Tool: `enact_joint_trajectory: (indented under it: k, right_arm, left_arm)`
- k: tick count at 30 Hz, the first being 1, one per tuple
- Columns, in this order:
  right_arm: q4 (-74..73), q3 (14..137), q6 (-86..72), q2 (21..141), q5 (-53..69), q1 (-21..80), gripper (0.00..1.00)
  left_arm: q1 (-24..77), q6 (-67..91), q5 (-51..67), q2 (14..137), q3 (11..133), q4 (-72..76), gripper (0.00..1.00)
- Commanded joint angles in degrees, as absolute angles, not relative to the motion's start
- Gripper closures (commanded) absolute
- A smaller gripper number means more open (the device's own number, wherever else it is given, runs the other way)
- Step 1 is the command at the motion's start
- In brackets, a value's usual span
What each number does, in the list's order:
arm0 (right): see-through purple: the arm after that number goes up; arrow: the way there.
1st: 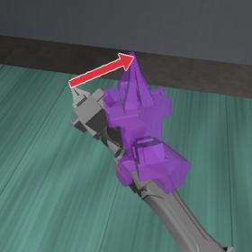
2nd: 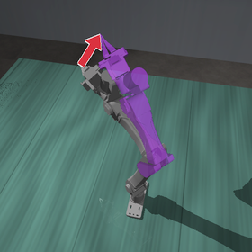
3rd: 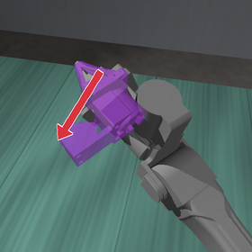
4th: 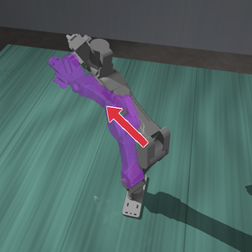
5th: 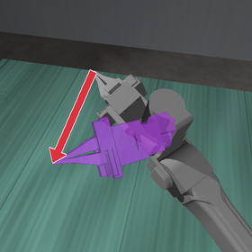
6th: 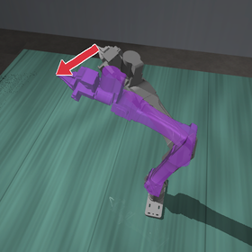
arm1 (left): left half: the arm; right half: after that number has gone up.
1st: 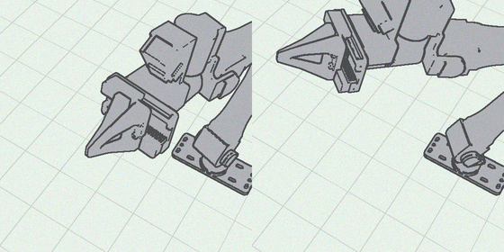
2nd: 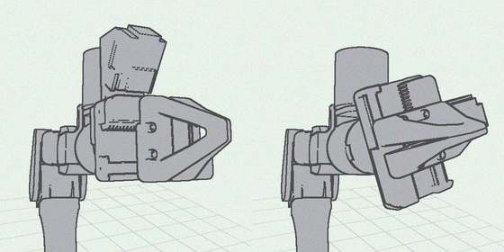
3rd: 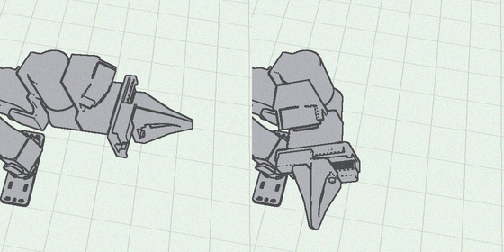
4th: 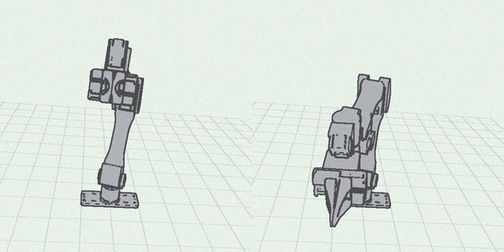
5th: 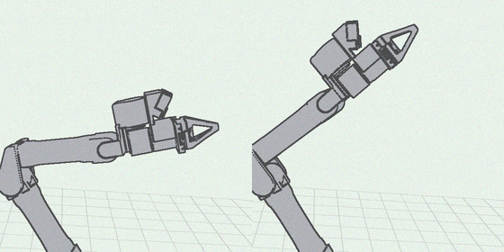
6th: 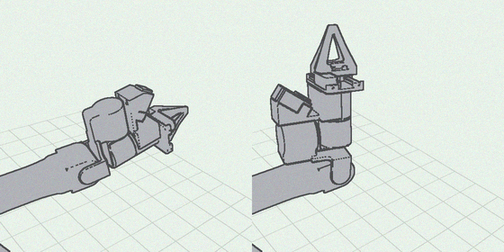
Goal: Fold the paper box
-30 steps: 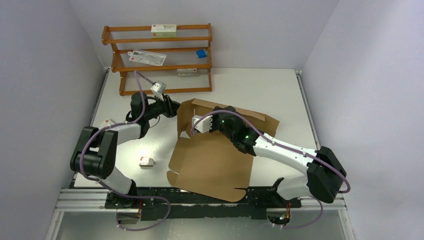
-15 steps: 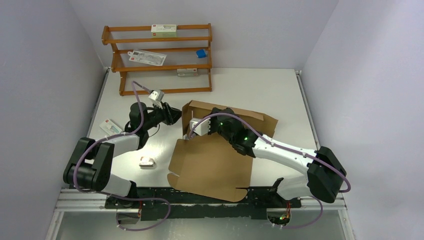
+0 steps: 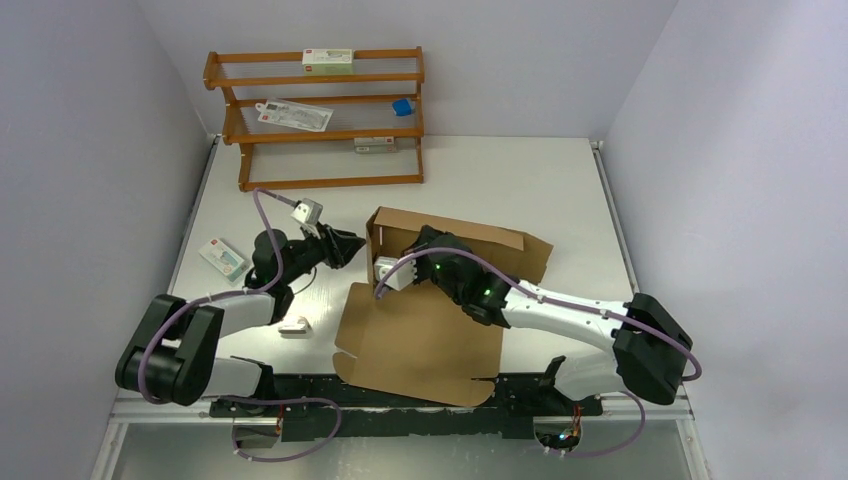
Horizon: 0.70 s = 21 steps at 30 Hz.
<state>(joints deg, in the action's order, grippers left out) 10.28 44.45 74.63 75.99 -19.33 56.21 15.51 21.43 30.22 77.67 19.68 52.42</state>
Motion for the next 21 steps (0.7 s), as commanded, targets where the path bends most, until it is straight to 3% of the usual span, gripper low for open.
enact_joint_trajectory:
  k: [1,21]
  right_arm:
    - [14.3,40.8,80.5,76.0,-23.7,58.0,1.00]
    - [18.9,37.4,84.7,73.7,-25.7,61.7,1.00]
  left_arm:
    - [17.0,20.9,30.1,75.2,17.0,60.3,0.56]
    - [23.4,12.5,25.3,77.0,14.1,67.5,0.44]
